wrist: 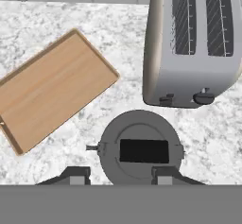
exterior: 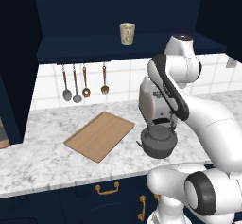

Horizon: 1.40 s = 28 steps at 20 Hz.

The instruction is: Pick the kettle from the counter and place it on the tray. Then pick the mug from the cabinet and place it on the tray. Then close the cabinet doors.

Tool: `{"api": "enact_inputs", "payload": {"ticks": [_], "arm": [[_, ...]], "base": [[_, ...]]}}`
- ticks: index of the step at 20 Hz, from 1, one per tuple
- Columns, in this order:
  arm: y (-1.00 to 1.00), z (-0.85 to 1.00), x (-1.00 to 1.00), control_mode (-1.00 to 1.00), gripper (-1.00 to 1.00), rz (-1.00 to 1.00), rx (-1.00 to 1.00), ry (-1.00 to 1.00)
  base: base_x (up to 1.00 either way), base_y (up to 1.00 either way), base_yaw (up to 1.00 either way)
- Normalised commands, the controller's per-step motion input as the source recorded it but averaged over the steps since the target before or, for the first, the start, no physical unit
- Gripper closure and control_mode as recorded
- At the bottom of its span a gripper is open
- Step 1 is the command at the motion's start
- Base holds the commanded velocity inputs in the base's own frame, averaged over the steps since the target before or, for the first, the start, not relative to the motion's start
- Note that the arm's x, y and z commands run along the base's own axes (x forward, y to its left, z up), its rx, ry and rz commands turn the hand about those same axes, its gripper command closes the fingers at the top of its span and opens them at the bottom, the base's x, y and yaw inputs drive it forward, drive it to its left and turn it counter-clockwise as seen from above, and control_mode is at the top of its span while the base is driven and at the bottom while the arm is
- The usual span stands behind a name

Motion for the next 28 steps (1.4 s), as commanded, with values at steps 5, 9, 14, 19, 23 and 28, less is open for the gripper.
{"api": "enact_inputs", "payload": {"ticks": [5,9,14,19,23,28], "arm": [[-0.09,-0.62,-0.06,-1.0,-1.0,0.36,-0.02,0.07],[-0.07,-0.88,-0.13,-1.0,-1.0,0.87,-0.09,0.15],[0.0,-0.37,-0.04,-1.0,-1.0,0.31,-0.28,0.01],[0.0,-0.33,0.02,-1.0,-1.0,0.23,-0.04,-0.04],[-0.16,-0.1,0.01,-1.0,-1.0,0.3,0.0,0.0],[-0.11,-0.12,0.09,-1.0,-1.0,0.16,0.0,0.0]], "base": [[0.0,0.0,0.0],[0.0,0.0,0.0],[0.0,0.0,0.0],[0.0,0.0,0.0],[0.0,0.0,0.0],[0.0,0.0,0.0]]}}
